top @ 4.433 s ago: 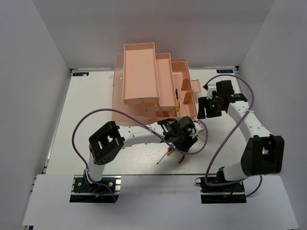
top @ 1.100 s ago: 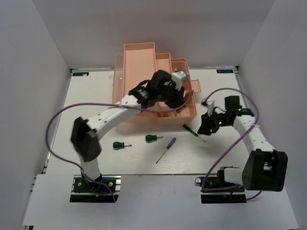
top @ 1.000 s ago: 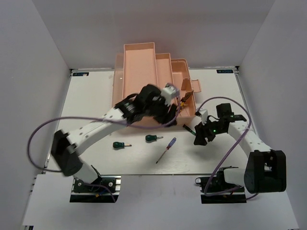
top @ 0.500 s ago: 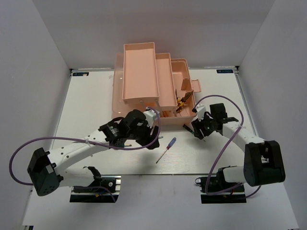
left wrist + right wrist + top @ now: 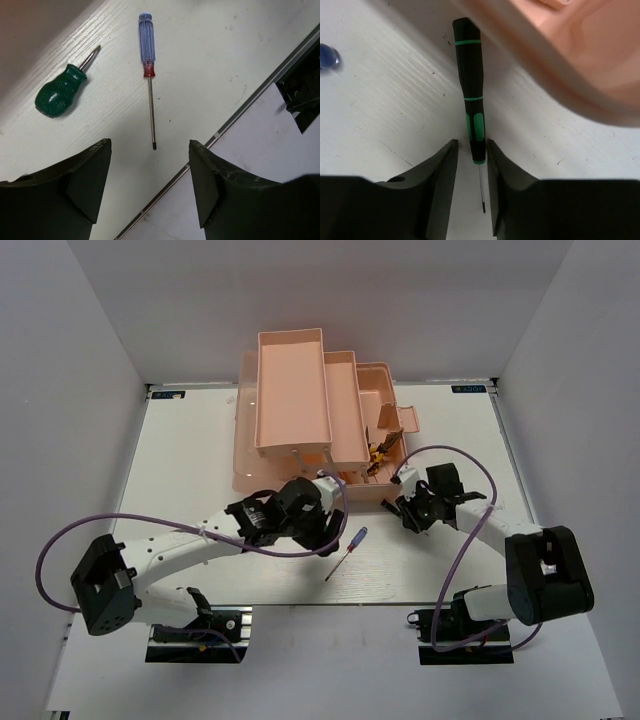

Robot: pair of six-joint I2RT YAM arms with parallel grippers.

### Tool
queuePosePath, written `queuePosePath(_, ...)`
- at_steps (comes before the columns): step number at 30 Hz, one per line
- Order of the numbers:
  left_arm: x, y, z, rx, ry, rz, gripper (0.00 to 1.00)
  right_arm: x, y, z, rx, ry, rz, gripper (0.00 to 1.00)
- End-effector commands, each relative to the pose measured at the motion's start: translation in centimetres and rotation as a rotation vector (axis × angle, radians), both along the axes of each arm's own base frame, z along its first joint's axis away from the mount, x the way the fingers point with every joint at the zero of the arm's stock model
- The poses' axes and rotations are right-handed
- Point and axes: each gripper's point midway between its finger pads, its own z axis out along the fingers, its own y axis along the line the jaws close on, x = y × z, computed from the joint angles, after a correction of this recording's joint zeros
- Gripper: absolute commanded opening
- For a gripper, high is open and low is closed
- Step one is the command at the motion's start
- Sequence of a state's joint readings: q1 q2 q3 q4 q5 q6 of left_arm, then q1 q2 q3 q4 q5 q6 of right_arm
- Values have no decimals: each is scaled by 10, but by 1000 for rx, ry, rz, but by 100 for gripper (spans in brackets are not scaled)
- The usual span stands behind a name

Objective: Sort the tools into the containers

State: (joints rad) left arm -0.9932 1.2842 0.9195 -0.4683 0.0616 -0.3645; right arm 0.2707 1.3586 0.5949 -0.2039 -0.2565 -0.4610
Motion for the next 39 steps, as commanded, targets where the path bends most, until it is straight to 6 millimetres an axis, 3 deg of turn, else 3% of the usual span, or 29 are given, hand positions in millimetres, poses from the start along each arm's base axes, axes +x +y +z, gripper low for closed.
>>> queuePosePath(1, 5, 0, -16, 41, -28, 22, 74, -15, 0, -10, -5, 37, 31, 34)
queuePosePath(4, 13, 3, -27, 75, -46, 53, 74, -24, -2, -15, -11, 55, 47, 20)
queuePosePath(5, 13, 8, -30, 97, -47, 64, 74, -25, -2, -13, -9, 55, 44, 7)
queuePosePath(6, 17, 16, -35, 133, -63, 92, 74, -30, -2, -13, -8, 72, 47, 1)
queuePosePath(9, 17, 40, -38, 165, -53, 189, 71, -35, 0, 3, 13, 80, 53, 0)
queuePosePath(10, 18, 46, -36, 153, -56, 220, 70, -30, 2, 17, 28, 45, 63, 0)
queuePosePath(12, 12, 56, -38, 124, -51, 260, 69, -52, 7, 32, 76, 83, 126, 0)
queuePosePath(13, 12, 56, -29, 82, -63, 270, 69, -50, 11, 54, 104, 8, 168, 0)
queuePosePath(15, 7, 59, -34, 76, -40, 281, 68, -88, 25, 68, 212, 94, 278, 0)
queuePosePath(16, 5, 61, -35, 80, -28, 291, 66, -96, 32, 91, 259, 10, 365, 0)
queuePosePath(19, 1, 66, -41, 87, -7, 307, 57, -94, 45, 137, 348, -85, 370, 0)
queuePosePath(20, 0, 64, -40, 70, -8, 301, 44, -84, 49, 155, 367, -125, 353, 0)
queuePosePath(21, 0, 61, -39, 59, -10, 286, 39, -74, 53, 173, 403, -124, 287, 0)
queuePosePath(22, 2, 53, -34, 23, -15, 277, 36, -49, 56, 186, 418, -169, 211, 0)
queuePosePath(23, -1, 47, -31, 3, -11, 238, 34, -36, 60, 192, 454, -129, 129, 0)
queuePosePath(24, -2, 40, -35, 20, -13, 197, 34, -8, 62, 227, 470, -238, 88, 0)
queuePosePath(26, -4, 22, -33, 14, 2, 129, 42, 29, 75, 242, 538, -192, -25, 0)
queuePosePath(27, -5, 17, -36, 26, 17, 105, 56, 43, 79, 259, 559, -206, -52, 0)
queuePosePath(28, -7, 10, -38, 26, 23, 77, 59, 53, 83, 262, 569, -193, -86, 0)
queuePosePath(29, -5, 5, -45, 40, 32, 64, 62, 77, 91, 255, 592, -107, -170, 0)
queuePosePath(30, -5, -4, -40, 14, 24, 48, 67, 88, 98, 273, 619, -124, -183, 0)
queuePosePath(31, -5, -4, -40, 16, 18, 42, 69, 102, 106, 277, 648, -84, -217, 0)
queuePosePath(32, -4, -5, -42, 16, 18, 42, 71, 114, 111, 265, 651, -25, -259, 0)
queuePosePath(33, -1, -10, -40, 5, 12, 41, 72, 118, 118, 267, 673, 12, -278, 0)
queuePosePath(34, -4, -12, -40, 8, 6, 24, 72, 133, 128, 282, 698, 15, -276, 0)
queuePosePath(36, -1, -18, -42, 4, 3, 24, 72, 149, 142, 261, 706, 114, -320, 0)
queuePosePath(37, 1, -16, -51, 30, 10, 32, 74, 154, 151, 280, 730, 90, -295, 0)
queuePosePath(38, 1, -23, -49, 21, 4, 23, 74, 157, 155, 279, 730, 92, -295, 0)
queuePosePath(39, 4, -28, -48, 14, 1, 23, 74, 164, 162, 266, 706, 104, -290, 7)
